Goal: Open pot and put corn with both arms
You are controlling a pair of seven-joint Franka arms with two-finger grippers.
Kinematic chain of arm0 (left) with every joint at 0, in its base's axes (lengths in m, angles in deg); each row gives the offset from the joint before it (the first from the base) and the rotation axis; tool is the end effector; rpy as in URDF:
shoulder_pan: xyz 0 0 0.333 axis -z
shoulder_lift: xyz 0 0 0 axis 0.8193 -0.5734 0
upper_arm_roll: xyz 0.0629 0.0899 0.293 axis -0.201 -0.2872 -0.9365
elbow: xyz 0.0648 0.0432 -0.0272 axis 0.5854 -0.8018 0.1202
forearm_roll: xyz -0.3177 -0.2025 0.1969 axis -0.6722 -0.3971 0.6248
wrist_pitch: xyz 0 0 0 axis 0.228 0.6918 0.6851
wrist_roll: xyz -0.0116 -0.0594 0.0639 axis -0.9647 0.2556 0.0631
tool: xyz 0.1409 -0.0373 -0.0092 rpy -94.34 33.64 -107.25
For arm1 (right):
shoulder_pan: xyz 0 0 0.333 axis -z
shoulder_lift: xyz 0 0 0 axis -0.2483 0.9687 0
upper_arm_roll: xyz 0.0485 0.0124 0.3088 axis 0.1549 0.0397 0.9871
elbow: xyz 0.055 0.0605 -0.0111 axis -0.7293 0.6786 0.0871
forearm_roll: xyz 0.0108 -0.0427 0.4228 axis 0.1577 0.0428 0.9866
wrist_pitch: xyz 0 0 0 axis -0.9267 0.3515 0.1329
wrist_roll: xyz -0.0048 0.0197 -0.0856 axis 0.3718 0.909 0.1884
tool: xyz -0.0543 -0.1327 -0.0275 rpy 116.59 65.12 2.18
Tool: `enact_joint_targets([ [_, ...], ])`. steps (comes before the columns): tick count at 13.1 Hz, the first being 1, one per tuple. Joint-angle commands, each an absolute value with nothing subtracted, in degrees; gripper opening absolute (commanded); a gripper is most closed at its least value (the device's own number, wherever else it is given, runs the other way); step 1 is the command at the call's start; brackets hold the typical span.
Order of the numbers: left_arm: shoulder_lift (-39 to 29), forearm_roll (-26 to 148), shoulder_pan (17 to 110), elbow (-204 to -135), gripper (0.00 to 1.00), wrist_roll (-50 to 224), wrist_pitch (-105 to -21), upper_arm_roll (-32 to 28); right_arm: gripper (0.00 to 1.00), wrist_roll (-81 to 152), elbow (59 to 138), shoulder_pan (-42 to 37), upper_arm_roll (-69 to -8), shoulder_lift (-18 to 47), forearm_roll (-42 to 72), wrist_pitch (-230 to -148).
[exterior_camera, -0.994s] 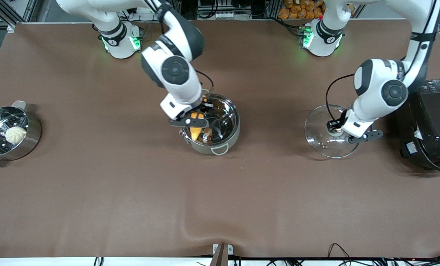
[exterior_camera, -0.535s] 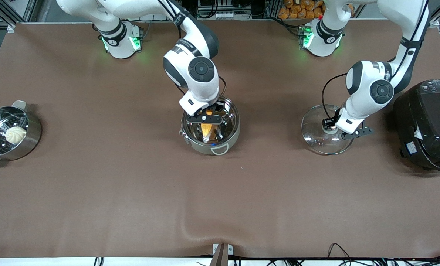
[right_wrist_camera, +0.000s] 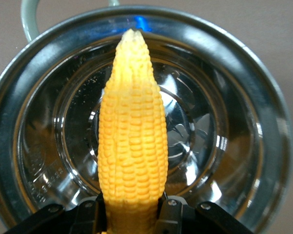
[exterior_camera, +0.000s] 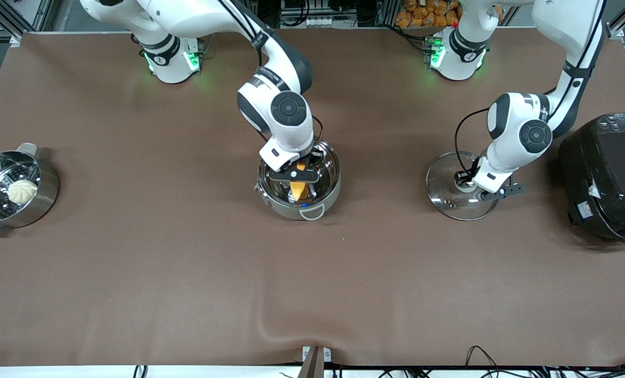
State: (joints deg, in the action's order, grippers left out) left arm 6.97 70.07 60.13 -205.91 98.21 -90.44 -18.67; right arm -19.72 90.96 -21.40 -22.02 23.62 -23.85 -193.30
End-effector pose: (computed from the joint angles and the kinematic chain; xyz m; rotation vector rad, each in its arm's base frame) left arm 0.5112 -0.0591 0.1499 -3.1134 -0.3126 0.1240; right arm 0.4954 0.5065 0.2403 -3.1306 0.1065 0.1600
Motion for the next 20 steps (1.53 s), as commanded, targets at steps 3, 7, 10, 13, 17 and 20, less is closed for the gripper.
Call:
enact_joint_targets([
  [3, 10.92, 70.37, 59.06, -205.11, 1.00, 97.23, -90.66, -17.86, 0.96, -20.94, 90.46, -22.62, -23.35, 24.37, -25.44, -194.39],
  [7, 13.85, 73.08, 58.88, -190.05, 1.00, 96.54, -70.52, -18.30, 1.00, -20.59, 89.67, -20.88, -24.05, 21.75, -24.39, -193.87],
  [10, 14.02, 74.24, 58.79, -177.02, 1.00, 96.18, -56.60, -18.21, 1.00, -20.32, 89.67, -15.09, -24.14, 15.69, -20.89, -191.16],
  [13, 13.76, 74.41, 59.41, -164.01, 1.00, 94.33, -42.02, -17.95, 1.00, -18.40, 89.93, -7.27, -24.06, 7.88, -17.18, -184.93],
  [17, 17.26, 73.54, 58.97, -160.19, 1.00, 93.81, -37.84, -17.77, 1.00, 5.81, 90.55, 7.84, -24.32, -0.66, -17.70, -173.23],
  [20, 18.94, 73.19, 58.79, -160.28, 1.00, 93.11, -36.26, -17.69, 1.00, 18.75, 90.99, 11.39, -30.00, -4.80, -18.75, -170.31],
])
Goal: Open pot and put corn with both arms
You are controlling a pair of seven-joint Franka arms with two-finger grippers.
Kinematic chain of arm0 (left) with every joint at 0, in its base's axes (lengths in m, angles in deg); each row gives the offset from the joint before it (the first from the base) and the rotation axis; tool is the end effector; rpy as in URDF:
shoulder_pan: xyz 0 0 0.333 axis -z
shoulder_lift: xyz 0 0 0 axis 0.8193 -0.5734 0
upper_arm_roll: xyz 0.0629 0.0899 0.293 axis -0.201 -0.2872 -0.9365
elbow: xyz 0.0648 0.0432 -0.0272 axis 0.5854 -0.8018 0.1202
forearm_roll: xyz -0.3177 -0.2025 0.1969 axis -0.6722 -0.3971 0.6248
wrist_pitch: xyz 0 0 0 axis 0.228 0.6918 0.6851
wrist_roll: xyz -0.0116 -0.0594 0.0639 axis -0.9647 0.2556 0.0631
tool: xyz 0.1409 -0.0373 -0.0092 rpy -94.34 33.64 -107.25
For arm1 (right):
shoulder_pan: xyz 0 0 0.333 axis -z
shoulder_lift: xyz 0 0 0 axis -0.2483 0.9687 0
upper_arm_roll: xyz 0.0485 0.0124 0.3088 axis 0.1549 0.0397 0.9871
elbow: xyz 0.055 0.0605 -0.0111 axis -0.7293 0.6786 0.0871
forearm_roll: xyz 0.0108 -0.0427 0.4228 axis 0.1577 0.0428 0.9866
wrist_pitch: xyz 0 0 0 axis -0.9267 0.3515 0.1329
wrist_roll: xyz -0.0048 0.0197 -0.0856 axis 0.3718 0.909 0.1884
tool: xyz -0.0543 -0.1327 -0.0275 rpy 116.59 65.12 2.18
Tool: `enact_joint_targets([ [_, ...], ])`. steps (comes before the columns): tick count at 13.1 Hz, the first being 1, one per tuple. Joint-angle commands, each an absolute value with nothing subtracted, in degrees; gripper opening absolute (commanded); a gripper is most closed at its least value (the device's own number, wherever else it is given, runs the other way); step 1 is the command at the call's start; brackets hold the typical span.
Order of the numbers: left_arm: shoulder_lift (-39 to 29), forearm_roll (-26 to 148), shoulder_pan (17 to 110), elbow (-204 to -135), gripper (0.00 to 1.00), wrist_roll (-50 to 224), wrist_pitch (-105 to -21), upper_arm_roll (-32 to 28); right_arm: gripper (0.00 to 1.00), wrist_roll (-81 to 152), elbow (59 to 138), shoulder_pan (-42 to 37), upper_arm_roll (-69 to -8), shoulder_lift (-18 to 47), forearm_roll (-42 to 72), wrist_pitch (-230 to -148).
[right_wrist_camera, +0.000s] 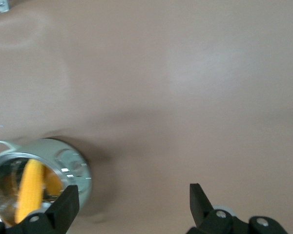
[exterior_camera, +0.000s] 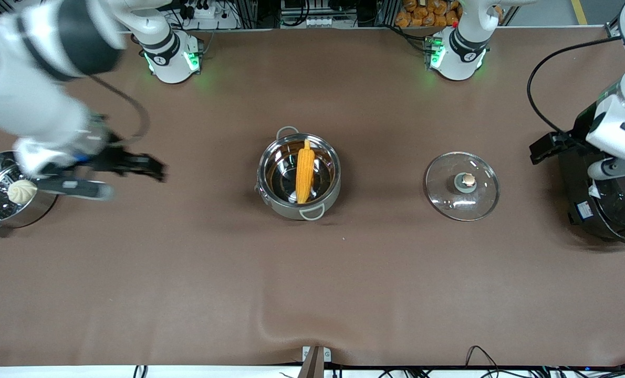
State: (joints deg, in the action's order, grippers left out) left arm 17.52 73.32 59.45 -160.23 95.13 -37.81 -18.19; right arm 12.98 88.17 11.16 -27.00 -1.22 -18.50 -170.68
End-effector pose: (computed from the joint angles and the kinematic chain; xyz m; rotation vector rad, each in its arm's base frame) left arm 0.6022 -0.0583 0.5554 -3.0784 -0.2241 0.0105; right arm 0.6294 0.1076 0.5230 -3.0536 0.2291 0.0070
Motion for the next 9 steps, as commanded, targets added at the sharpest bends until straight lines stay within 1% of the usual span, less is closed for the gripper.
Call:
enact_joint_targets([
  [1, 19.29, 73.01, 58.88, -160.28, 1.00, 92.49, -36.17, -17.69, 1.00, 21.84, 91.25, 11.30, -31.95, -6.03, -19.37, -170.31],
  [3, 19.29, 72.66, 58.10, -160.19, 1.00, 88.99, -35.04, -16.90, 1.00, 26.59, 92.39, 11.92, -34.24, -8.05, -21.12, -170.48],
  [5, 19.38, 70.55, 54.07, -160.46, 1.00, 87.66, -34.15, -14.19, 1.00, 28.46, 93.62, 11.22, -38.19, -9.37, -21.40, -170.92],
  [7, 19.64, 70.46, 53.78, -160.55, 1.00, 87.57, -34.32, -14.08, 1.00, 28.72, 93.80, 10.95, -40.92, -9.82, -21.66, -171.27],
  [9, 19.73, 70.28, 53.78, -160.55, 1.00, 87.57, -34.41, -13.91, 1.00, 34.23, 93.72, 9.55, -42.94, -9.99, -25.24, -172.06],
])
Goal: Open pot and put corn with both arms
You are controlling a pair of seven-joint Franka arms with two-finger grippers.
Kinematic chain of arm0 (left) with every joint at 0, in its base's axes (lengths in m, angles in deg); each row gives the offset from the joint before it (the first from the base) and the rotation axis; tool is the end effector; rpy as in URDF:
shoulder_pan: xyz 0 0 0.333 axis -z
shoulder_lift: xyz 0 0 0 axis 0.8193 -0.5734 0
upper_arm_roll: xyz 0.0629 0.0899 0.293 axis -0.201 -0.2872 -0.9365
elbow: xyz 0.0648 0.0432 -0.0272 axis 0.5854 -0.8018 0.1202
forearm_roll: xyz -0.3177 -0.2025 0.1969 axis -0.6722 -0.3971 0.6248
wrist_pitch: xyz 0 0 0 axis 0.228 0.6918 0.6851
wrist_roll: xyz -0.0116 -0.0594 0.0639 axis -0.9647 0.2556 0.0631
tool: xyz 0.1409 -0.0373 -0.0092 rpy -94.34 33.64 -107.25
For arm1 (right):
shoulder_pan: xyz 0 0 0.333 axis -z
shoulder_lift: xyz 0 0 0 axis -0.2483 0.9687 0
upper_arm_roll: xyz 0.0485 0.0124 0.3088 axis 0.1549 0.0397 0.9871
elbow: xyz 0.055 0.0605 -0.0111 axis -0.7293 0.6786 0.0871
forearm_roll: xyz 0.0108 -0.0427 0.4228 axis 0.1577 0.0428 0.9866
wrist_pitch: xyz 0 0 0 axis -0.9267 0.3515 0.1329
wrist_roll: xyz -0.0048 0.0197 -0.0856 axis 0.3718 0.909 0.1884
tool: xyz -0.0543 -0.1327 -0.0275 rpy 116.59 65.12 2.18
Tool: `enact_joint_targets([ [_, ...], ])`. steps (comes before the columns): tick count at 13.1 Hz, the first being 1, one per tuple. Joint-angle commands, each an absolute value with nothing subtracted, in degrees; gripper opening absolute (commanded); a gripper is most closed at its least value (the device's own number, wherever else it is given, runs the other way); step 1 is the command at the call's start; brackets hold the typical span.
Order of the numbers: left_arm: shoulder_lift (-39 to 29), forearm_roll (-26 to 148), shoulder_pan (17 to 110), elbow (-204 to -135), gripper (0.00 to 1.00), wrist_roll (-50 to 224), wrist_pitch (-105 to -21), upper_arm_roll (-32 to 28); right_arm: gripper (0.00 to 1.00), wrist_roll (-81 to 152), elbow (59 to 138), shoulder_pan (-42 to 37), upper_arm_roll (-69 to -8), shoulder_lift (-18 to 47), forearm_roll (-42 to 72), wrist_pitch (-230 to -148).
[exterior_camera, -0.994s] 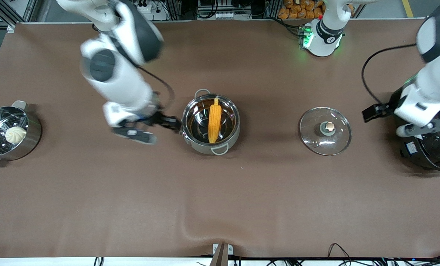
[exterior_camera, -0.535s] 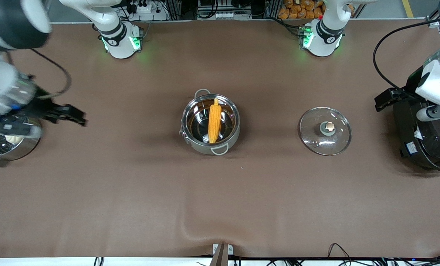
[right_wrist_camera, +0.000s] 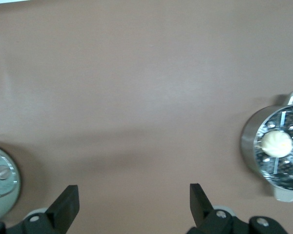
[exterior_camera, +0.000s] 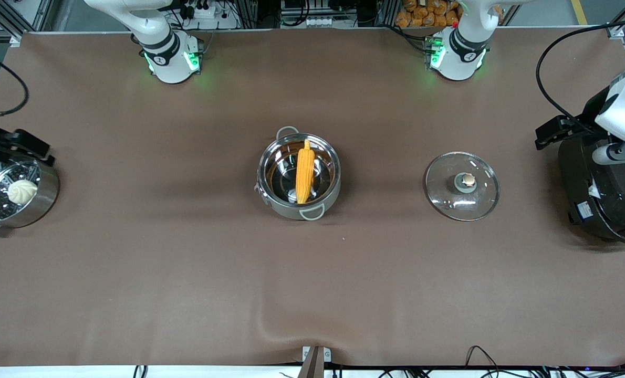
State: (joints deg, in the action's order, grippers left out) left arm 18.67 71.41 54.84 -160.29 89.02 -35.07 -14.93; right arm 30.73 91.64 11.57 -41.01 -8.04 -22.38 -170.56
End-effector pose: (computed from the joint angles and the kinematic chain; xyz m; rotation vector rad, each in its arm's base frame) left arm 0.5913 -0.0475 0.5628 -3.1156 -0.1002 0.0669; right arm 0.6050 -0.0547 0.5649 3.1273 -0.1291 0.1084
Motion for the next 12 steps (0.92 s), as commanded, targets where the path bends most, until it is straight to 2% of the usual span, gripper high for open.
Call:
enact_joint_targets([
  [1, 19.73, 70.37, 53.87, -160.55, 1.00, 87.57, -34.41, -14.08, 1.00, 34.61, 93.63, 9.54, -43.21, -9.99, -25.35, -172.50],
  [6, 20.52, 70.72, 54.05, -160.55, 1.00, 87.57, -34.24, -13.91, 1.00, 30.84, 93.80, 7.35, -43.22, -10.08, -24.74, -171.36],
  [12, 20.35, 70.72, 53.96, -160.28, 1.00, 87.48, -33.53, -14.26, 1.00, 29.69, 94.07, 8.40, -43.30, -10.08, -24.65, -171.45],
])
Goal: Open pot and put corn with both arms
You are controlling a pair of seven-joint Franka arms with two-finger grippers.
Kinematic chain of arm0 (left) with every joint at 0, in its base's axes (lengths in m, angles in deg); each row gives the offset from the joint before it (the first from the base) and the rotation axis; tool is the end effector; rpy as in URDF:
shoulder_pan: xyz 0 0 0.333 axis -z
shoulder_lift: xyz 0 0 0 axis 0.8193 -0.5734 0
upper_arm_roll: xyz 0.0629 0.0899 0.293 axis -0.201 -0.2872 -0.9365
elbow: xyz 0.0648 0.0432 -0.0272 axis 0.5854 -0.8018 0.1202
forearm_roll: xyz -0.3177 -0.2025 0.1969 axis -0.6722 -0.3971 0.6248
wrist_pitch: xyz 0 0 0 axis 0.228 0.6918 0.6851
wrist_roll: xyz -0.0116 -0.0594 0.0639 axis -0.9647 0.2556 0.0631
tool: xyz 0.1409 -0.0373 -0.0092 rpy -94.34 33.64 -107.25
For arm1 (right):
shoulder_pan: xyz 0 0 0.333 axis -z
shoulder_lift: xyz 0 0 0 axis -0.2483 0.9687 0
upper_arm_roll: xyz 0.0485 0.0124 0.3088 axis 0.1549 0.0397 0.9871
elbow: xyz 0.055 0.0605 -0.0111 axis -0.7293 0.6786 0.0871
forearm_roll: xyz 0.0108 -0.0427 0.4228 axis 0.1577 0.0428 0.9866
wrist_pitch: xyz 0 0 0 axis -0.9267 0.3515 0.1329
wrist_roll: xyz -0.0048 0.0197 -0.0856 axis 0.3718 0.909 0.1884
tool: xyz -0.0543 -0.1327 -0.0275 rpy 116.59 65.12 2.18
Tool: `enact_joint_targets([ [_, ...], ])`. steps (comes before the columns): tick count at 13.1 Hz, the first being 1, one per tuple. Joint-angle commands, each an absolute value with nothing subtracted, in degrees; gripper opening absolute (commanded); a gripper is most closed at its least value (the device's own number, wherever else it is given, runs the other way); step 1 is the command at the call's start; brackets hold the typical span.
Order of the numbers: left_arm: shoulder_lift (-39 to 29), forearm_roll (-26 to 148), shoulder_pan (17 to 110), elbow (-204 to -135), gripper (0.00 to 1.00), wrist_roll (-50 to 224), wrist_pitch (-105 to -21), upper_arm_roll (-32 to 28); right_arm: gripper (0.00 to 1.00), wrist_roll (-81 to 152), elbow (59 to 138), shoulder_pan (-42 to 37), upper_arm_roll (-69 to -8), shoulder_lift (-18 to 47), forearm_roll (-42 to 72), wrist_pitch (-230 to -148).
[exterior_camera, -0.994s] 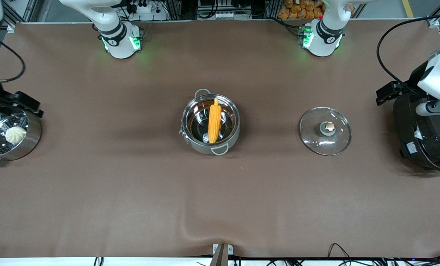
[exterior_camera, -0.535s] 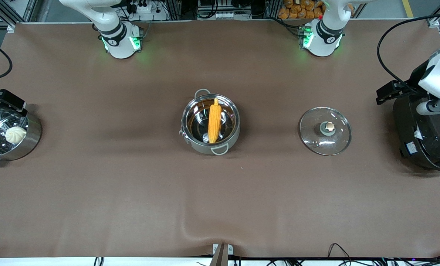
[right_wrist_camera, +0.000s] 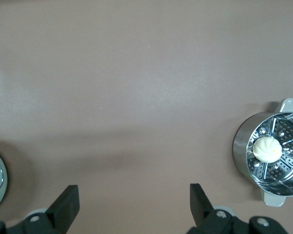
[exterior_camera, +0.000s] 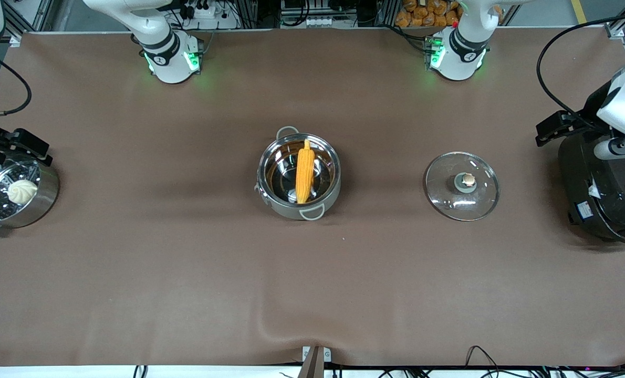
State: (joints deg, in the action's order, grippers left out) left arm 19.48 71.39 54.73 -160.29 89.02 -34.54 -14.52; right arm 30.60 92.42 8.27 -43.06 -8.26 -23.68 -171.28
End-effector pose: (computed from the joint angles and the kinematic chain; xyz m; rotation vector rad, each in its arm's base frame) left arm 0.5863 -0.0504 0.5704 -3.1157 -0.0925 0.0592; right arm 0.6056 -0.0445 0.5615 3.1066 -0.0943 0.1109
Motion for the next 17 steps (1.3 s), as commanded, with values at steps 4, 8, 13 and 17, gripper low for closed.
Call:
enact_joint_targets([
  [4, 20.43, 70.46, 54.05, -160.28, 1.00, 87.57, -33.44, -14.00, 1.00, 29.69, 94.59, 8.40, -44.36, -9.73, -23.95, -171.28],
  [8, 20.35, 70.46, 54.05, -160.28, 1.00, 87.48, -31.25, -14.08, 1.00, 29.69, 94.77, 8.49, -44.53, -9.91, -18.44, -166.81],
  [13, 20.00, 70.81, 54.13, -159.49, 1.00, 87.65, -31.25, -14.08, 1.00, 29.51, 93.19, 7.88, -44.62, -10.17, -16.65, -162.59],
  [17, 20.00, 70.37, 54.22, -159.49, 1.00, 87.57, -31.25, -14.08, 1.00, 29.34, 91.87, 7.79, -44.62, -10.26, -17.44, -161.78],
])
